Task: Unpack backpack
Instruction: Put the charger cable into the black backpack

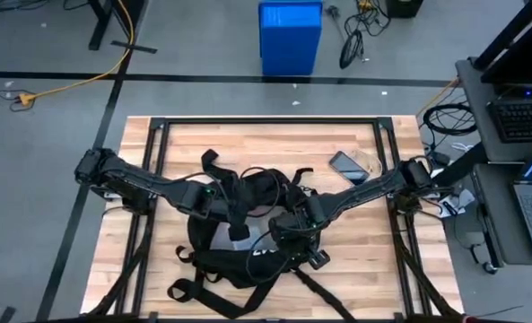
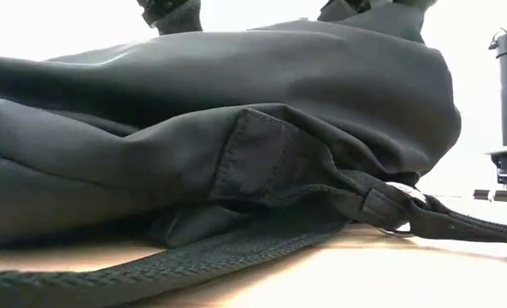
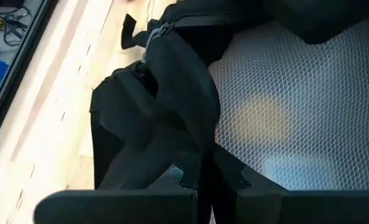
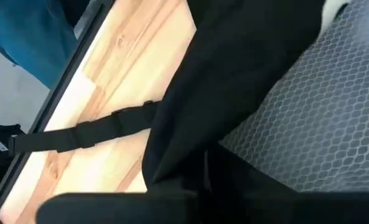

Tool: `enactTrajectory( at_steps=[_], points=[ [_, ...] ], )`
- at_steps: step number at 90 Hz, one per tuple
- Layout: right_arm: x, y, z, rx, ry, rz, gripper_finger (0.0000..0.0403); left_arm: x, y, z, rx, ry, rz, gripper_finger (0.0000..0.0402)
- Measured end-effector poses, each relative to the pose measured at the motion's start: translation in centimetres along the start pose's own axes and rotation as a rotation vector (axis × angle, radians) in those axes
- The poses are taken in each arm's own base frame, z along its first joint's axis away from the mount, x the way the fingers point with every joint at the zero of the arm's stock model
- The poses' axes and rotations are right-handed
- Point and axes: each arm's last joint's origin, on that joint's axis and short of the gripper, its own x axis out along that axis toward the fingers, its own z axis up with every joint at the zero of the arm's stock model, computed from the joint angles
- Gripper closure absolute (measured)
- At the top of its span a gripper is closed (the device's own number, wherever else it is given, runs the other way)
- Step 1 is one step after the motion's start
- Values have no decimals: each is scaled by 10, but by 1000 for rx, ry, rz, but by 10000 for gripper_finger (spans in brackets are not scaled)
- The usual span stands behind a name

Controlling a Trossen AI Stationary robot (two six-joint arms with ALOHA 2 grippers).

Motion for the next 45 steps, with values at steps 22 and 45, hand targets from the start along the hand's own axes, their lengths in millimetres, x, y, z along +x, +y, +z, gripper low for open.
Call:
enactTrajectory(
  at_steps=[22, 45],
  points=[
    [-40, 12, 7, -81, -123, -123, 403, 0, 0, 0, 0, 2, 1, 402],
    [-93, 44, 2, -4, -310, -24, 403, 0, 0, 0, -18, -2, 0, 402]
  ],
)
